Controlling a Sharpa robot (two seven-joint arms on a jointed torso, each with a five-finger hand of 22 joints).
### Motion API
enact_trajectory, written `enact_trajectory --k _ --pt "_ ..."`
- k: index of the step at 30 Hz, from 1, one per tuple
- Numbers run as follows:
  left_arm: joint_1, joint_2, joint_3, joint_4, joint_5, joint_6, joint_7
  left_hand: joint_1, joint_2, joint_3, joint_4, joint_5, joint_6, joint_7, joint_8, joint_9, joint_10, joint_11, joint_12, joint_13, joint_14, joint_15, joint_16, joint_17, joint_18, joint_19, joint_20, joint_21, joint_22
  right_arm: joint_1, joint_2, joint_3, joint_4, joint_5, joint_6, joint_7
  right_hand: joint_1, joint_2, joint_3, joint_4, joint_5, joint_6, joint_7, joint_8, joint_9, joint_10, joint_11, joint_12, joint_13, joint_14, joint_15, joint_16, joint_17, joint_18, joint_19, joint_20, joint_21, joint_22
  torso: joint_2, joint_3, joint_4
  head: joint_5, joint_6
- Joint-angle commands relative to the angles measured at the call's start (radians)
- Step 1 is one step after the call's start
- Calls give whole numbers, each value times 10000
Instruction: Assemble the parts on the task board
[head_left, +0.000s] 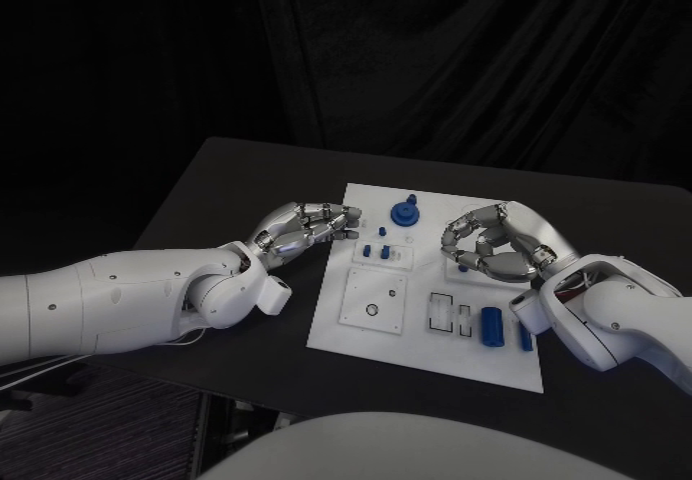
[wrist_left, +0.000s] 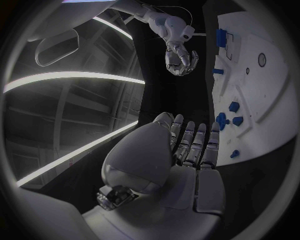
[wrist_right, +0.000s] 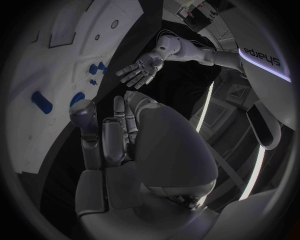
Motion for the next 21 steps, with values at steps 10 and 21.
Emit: enact_trajectory --k 10,21 --pt "-10 -441 10 -179 -359 -1883 1135 545 -828 1036 -46 568 764 -37 119 -42 1664 164 899 171 1919 -88 2030 476 347 1803 -46 1045 603 896 -131 -2 69 -1392 1224 -1886 -44 148 -221 109 -119 -435 182 -1288 -1582 -109 85 87 -64 64 172 156 69 -2 -14 136 286 1096 9 15 -3 -77 -2" --pt "110 -172 11 -1634 -4654 -3639 457 905 -1215 1611 -727 -2289 2295 242 415 -90 6247 -1297 7655 7269 7171 -1711 10975 8532 620 4314 -1293 7849 5354 1157 -289 -11 26 -1655 2533 -2650 -56 228 -313 148 -535 -256 157 -1477 -2014 -16 48 191 -73 86 143 161 51 -4 18 125 366 1102 18 -2 14 -129 -2"
